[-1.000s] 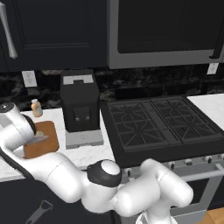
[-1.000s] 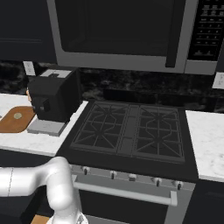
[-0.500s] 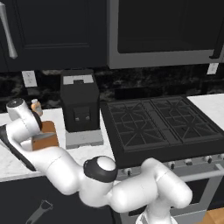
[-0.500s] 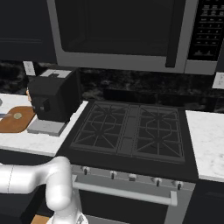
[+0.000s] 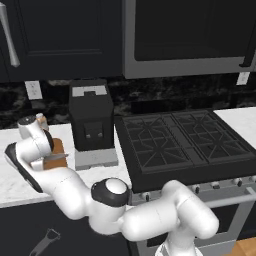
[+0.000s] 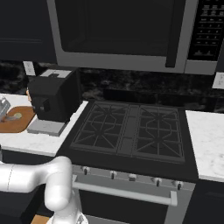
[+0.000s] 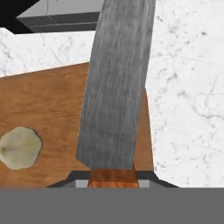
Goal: Place the appropriate cutting tool for cutting the garlic skin on the cutting board.
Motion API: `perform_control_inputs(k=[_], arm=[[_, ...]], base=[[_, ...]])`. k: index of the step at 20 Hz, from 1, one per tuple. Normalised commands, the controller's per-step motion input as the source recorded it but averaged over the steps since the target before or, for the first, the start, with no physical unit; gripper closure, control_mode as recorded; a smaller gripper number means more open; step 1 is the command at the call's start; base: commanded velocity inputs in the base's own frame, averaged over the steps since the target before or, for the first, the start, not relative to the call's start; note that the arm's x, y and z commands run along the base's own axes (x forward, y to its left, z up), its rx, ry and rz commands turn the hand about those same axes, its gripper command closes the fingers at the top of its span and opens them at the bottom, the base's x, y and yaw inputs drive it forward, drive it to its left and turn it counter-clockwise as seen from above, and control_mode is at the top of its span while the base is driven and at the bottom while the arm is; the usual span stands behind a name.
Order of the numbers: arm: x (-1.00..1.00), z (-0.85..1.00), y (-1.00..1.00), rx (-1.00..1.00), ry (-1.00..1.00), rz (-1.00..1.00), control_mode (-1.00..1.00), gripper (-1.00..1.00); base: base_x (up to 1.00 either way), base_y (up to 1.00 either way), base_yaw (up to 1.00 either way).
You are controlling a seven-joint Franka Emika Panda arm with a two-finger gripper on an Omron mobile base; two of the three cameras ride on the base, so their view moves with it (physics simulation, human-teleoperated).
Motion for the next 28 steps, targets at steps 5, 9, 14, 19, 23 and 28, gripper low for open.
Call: perform_control_inputs(k=[5, 9, 14, 19, 23, 28], arm=[[0.16, -0.37, 0.00, 0.00, 0.00, 0.00, -1.00, 1.00], [0.04, -0.38, 0.00, 0.00, 0.00, 0.00, -1.00, 1.00], [0.01, -0.25, 0.00, 0.00, 0.00, 0.00, -1.00, -1.00], [-0.26, 0.12, -0.02, 0.01, -0.03, 0.00, -1.00, -1.00], [-0.78, 0.72, -0.20, 0.00, -0.14, -0.02, -1.00, -1.00], [-0.78, 0.61, -0.50, 0.01, -0.15, -0.03, -1.00, -1.00]], base=[[0.00, 0.00, 0.00], [0.00, 0.00, 0.00], [0.00, 0.00, 0.00], [0.00, 0.00, 0.00], [0.00, 0.00, 0.00], [0.00, 0.00, 0.00]])
